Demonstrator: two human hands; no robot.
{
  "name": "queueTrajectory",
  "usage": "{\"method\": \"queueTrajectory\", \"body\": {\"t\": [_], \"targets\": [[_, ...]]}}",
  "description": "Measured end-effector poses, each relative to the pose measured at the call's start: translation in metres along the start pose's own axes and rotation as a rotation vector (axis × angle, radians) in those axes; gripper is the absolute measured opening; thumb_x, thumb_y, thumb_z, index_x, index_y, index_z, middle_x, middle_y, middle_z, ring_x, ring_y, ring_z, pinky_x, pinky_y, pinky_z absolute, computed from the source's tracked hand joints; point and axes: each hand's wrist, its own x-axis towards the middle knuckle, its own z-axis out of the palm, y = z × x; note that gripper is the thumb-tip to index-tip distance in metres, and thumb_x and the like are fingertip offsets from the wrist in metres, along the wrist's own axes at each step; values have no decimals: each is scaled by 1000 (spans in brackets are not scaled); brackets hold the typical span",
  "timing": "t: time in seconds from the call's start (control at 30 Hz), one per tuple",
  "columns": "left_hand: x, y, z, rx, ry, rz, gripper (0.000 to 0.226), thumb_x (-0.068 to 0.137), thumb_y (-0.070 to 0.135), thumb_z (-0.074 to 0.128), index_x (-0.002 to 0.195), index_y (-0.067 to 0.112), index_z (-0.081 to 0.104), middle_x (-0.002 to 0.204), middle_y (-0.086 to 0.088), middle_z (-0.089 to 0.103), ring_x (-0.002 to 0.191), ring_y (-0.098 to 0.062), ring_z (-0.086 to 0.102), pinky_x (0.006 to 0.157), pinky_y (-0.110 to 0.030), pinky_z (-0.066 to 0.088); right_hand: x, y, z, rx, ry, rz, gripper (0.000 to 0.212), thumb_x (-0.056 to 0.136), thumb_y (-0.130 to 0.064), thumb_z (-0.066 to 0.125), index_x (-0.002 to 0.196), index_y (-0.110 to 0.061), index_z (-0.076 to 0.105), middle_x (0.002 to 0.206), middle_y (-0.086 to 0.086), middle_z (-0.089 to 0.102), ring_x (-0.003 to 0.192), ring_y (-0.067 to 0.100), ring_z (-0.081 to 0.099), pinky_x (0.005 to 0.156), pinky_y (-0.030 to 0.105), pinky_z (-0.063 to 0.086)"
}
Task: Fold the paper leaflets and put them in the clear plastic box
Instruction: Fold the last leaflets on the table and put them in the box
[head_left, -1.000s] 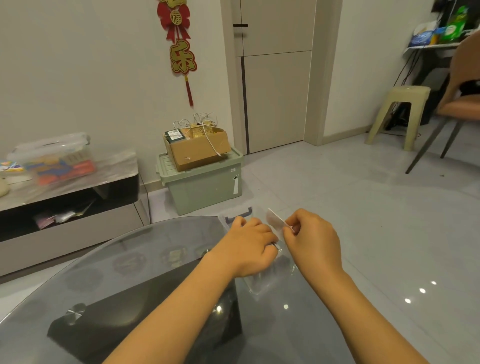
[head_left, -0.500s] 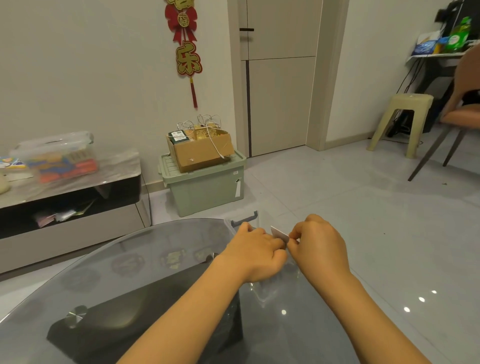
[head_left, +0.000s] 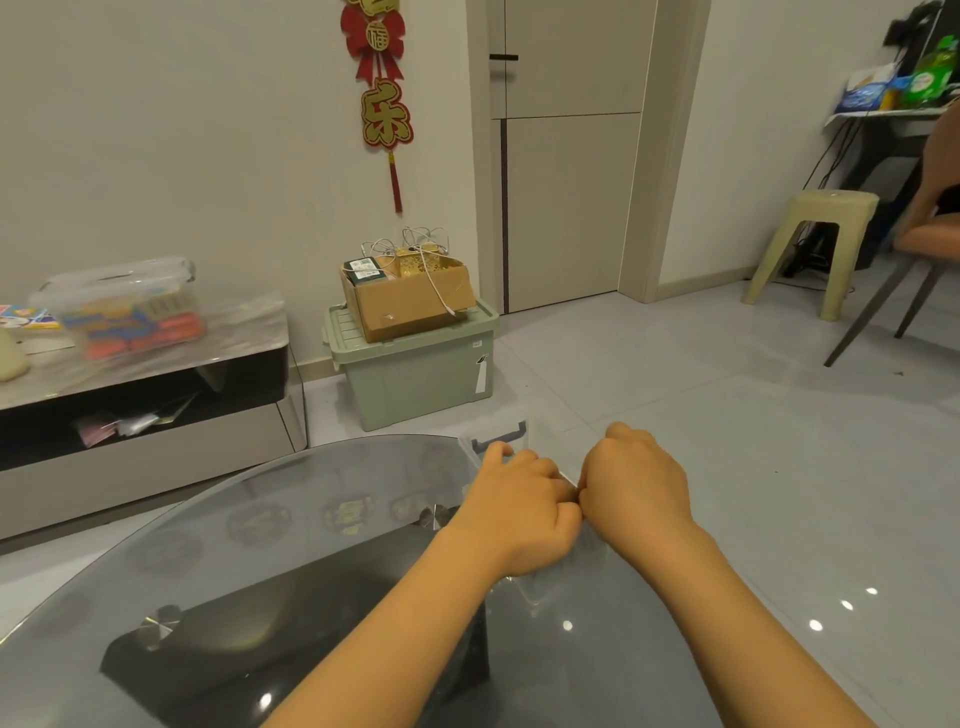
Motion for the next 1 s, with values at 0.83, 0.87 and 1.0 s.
{"method": "queueTrajectory", "body": {"t": [0.83,0.87,1.0], "targets": [[-195,37,-40,-79,-2,-375,56,88,36,13,128,29,52,124,11,49,116,-6,40,106,-24,22,-95,-22,1,309,-5,-640,28,92,-32,51,118,-31,63,105,-7,49,106,11,40,87,18,29],[-203,39,-35,-52,-44,-394,53,90,36,14,126,29,53,121,10,51,111,-7,43,104,-25,28,-97,-21,5,299,-25,-665,28,93,-32,51,118,-31,62,106,-7,49,106,11,40,86,17,29],[-248,53,-15,-13,-186,-512,40,98,33,25,131,28,48,125,7,50,110,-11,46,97,-25,36,-121,-25,19,215,-138,-770,30,94,-32,48,121,-28,60,112,-5,50,108,12,40,89,18,30]]}}
